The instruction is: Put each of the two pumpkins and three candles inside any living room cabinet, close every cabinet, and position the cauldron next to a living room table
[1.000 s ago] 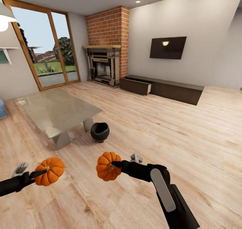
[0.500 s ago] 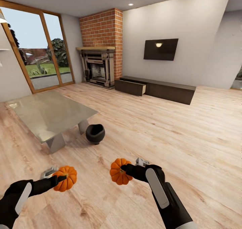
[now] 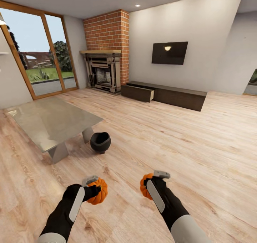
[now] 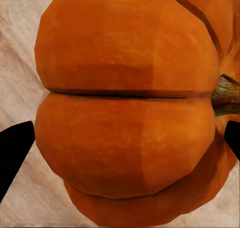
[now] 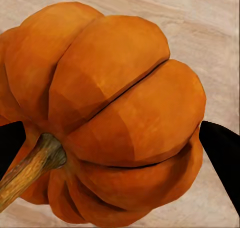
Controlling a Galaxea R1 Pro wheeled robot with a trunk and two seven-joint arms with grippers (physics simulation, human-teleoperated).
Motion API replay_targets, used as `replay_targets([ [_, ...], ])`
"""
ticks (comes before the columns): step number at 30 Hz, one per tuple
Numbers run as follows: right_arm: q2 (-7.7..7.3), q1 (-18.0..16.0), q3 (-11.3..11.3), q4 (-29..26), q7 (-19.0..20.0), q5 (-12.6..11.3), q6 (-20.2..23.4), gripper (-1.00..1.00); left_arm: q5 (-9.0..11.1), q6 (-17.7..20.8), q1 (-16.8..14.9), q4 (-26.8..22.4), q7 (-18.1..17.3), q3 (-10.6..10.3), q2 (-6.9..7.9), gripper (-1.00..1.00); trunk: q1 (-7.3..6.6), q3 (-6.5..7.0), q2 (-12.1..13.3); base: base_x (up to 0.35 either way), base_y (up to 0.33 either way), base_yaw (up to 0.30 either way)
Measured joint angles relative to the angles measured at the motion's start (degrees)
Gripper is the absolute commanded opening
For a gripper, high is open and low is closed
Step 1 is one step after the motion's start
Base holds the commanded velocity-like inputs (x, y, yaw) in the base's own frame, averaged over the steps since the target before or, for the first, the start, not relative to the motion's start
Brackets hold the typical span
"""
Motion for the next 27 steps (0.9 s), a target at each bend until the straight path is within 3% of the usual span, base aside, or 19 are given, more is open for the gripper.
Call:
replay_targets([
  [1, 0.0, -0.2, 0.2, 0.5, 0.0, 0.5, -0.3, -1.0, 1.6, -0.6, -0.1, 0.0, 1.7, -0.1, -1.09, -1.0, 0.0, 0.0, 0.0, 0.0, 0.0, 0.0],
  [2, 0.0, -0.3, 0.5, 1.0, -0.2, 0.8, -0.7, -1.0, 1.4, -1.6, -0.1, 0.1, 3.8, -0.2, -2.16, -1.0, 0.0, 0.01, 0.0, 0.0, 0.0, 0.0],
  [4, 0.0, -0.4, 0.7, 1.4, -1.0, 1.1, -0.9, -1.0, 0.6, -3.5, -0.1, 0.2, 6.5, -0.9, -2.88, -1.0, 0.0, 0.01, 0.0, 0.0, 0.0, 0.0],
  [7, 0.0, -0.5, 0.8, 1.7, -2.1, 1.2, -1.0, -1.0, 0.5, -4.9, -0.1, 0.3, 9.1, -1.5, -3.01, -1.0, 0.0, 0.01, 0.0, 0.0, 0.0, 0.0],
  [12, 0.0, -0.6, 0.8, 2.4, -3.0, 1.1, -1.2, -1.0, 0.6, -6.2, -0.2, 0.3, 10.0, -1.9, -3.09, -1.0, 0.0, 0.01, 0.0, 0.01, 0.0, 0.0],
  [14, 0.0, -0.6, 0.7, 2.4, -5.6, 1.4, -1.0, -1.0, 0.2, -8.1, -0.1, 0.3, 11.1, -1.9, -3.1, -1.0, -0.01, 0.01, 0.0, 0.077, 0.0, 0.0],
  [16, 0.0, -0.7, 0.6, 2.4, -10.8, 1.7, -1.2, -1.0, -0.1, -8.8, -0.1, 0.3, 15.5, -1.9, -3.16, -1.0, -0.01, 0.0, 0.0, 0.103, 0.0, 0.0],
  [19, 0.0, -0.7, 0.6, 2.2, -14.6, 0.9, -2.8, -1.0, 0.4, -9.3, -0.1, 0.3, 19.1, -2.2, -3.28, -1.0, -0.02, 0.01, 0.0, 0.18, 0.0, 0.0],
  [25, 0.0, -0.6, 1.0, 0.3, -15.3, 0.8, -4.1, -1.0, 0.9, -9.7, -0.1, 0.4, 20.1, -4.6, -3.33, -1.0, -0.04, 0.01, 0.0, 0.33, -0.001, 0.0],
  [27, 0.0, -0.5, 2.0, -0.4, -15.1, 0.7, -6.6, -1.0, 0.9, -9.8, -0.2, 0.4, 20.1, -6.1, -3.32, -1.0, -0.04, 0.01, 0.0, 0.334, -0.09, -0.003],
])
